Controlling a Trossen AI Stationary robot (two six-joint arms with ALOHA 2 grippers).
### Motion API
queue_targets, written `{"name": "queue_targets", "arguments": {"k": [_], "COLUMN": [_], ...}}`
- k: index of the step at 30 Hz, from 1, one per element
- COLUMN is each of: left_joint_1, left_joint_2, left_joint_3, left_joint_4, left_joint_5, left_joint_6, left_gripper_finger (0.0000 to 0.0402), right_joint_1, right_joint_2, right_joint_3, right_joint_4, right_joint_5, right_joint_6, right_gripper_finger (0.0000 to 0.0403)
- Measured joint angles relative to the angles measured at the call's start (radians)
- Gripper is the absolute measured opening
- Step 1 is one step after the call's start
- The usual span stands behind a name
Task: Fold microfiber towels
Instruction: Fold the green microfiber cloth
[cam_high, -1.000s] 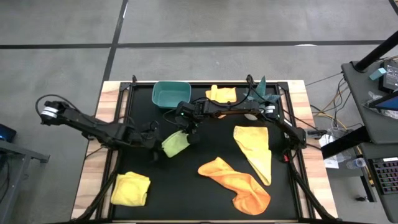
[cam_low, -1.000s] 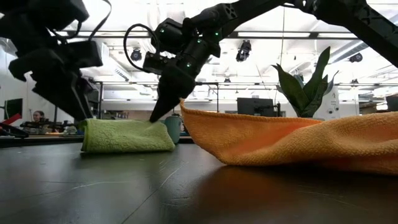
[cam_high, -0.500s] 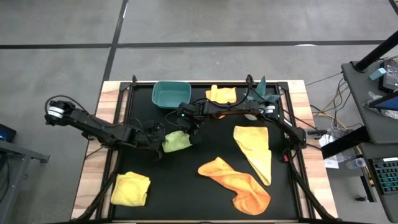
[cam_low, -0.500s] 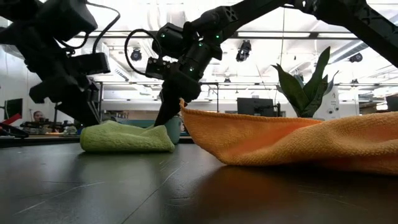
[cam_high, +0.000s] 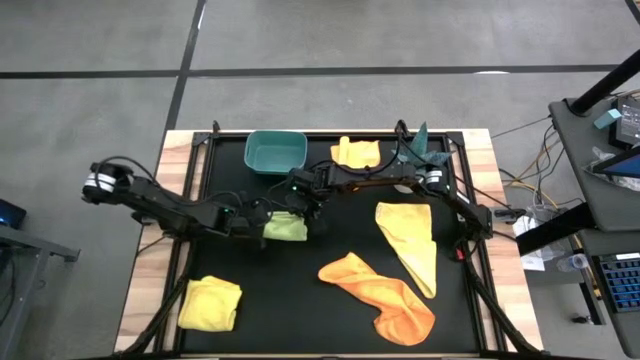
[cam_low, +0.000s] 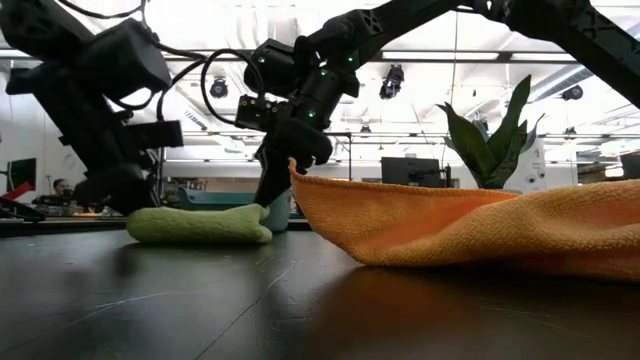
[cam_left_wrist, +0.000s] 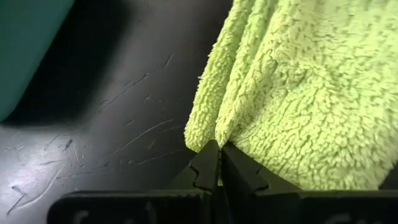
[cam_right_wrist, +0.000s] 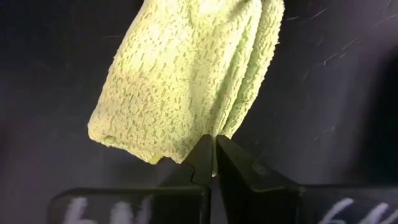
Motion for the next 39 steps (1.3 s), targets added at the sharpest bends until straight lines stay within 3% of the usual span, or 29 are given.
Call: {"name": "queue_targets", "arguments": {"k": [4,14,20,25,30,39], "left_joint_1": [0.004,0.004,0.004,0.004,0.004,0.003], "left_joint_2": [0.008,-0.073,-0.179,-0.284,-0.360,-0.351], "left_joint_3": [-0.001,0.011,0.022,0.023,0.023,0.005], "left_joint_4": [0.006,-0.059,-0.124,-0.132,-0.132,-0.036], "left_joint_5": [0.009,0.029,0.031,0.038,0.081,0.133], "left_joint_6": [0.001,0.038,0.062,0.060,0.053,0.053], "left_gripper_finger": [0.0022,0.0143,0.0171,0.0173,0.0173,0.0173], "right_joint_1": [0.000,0.000,0.000,0.000,0.002,0.002], "right_joint_2": [0.000,0.000,0.000,-0.002,-0.002,-0.002], "right_joint_3": [0.000,0.034,0.076,0.091,0.078,0.026], "right_joint_4": [-0.025,-0.103,-0.146,-0.164,-0.159,-0.086], "right_joint_5": [0.000,0.000,0.000,0.000,0.000,-0.003], "right_joint_6": [0.000,0.056,0.084,0.103,0.127,0.152], "right_gripper_finger": [0.0022,0.0120,0.0149,0.0141,0.0107,0.0050]}}
